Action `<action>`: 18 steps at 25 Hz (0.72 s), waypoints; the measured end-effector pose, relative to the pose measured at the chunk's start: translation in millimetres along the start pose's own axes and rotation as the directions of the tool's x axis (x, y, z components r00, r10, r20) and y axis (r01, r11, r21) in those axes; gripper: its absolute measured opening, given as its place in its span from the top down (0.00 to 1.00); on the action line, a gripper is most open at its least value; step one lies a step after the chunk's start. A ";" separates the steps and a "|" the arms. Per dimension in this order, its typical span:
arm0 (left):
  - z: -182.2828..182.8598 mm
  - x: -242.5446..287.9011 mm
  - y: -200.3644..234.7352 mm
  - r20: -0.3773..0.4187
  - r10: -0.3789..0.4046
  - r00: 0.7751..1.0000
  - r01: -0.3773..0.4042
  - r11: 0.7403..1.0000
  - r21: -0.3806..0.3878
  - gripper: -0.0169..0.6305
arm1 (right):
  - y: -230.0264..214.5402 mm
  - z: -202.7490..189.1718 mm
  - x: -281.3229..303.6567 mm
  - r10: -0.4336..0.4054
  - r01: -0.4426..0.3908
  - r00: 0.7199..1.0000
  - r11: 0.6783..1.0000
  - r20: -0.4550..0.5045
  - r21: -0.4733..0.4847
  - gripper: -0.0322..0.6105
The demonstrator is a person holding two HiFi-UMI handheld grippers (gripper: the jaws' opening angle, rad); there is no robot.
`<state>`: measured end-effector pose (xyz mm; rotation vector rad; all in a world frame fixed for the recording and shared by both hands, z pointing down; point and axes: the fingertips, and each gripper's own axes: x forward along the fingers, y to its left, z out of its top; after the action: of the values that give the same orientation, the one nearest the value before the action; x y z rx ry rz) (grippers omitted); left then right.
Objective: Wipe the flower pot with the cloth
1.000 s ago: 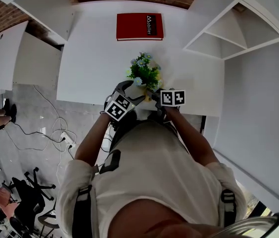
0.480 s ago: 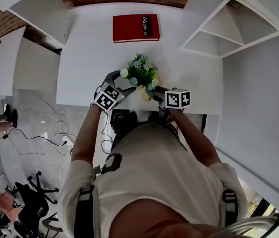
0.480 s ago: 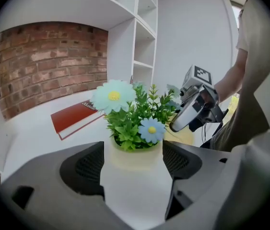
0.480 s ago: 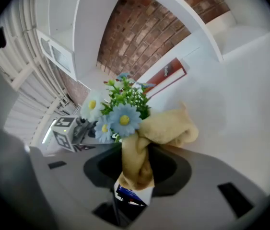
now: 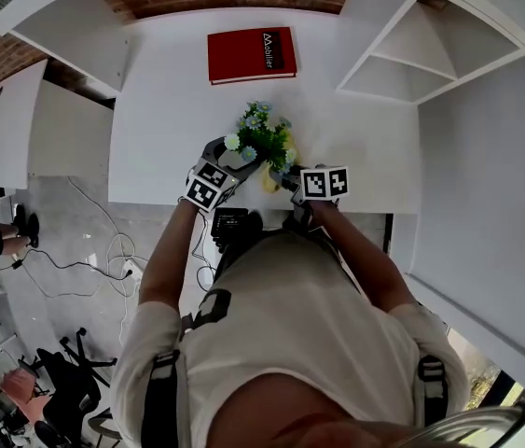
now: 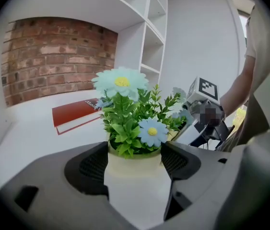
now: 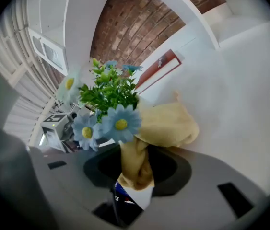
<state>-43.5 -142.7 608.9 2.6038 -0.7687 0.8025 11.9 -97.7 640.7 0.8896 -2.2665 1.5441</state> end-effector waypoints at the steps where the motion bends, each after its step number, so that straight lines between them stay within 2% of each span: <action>1: -0.6 0.1 -1.4 0.004 0.012 1.000 -0.012 1.000 -0.006 0.42 | -3.7 -3.1 1.7 -0.009 0.009 1.000 1.000 -0.009 0.004 0.72; 5: -6.8 -3.0 -9.4 -0.022 0.070 0.997 -0.070 0.998 0.007 0.42 | -17.6 -14.6 6.2 -0.072 0.072 0.996 0.997 -0.050 -0.006 0.72; 10: -9.2 -8.9 -9.1 -0.034 0.104 0.994 -0.104 0.994 -0.014 0.42 | -19.5 -16.5 5.1 -0.075 0.076 0.996 0.997 -0.052 0.005 0.72; 14: -1.1 -20.2 1.8 -0.025 0.046 0.999 -0.046 0.999 0.002 0.42 | -15.9 -15.9 -3.6 -0.058 0.058 0.997 0.998 -0.045 -0.001 0.72; 18: -4.8 -12.5 8.1 -0.091 -0.039 0.995 0.044 0.997 0.059 0.41 | 16.2 -3.0 -16.4 0.068 -0.068 0.998 0.997 -0.007 -0.023 0.72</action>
<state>-59.0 -142.2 606.3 2.6070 -0.6729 0.9379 14.3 -85.4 621.2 0.8085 -2.3280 1.5424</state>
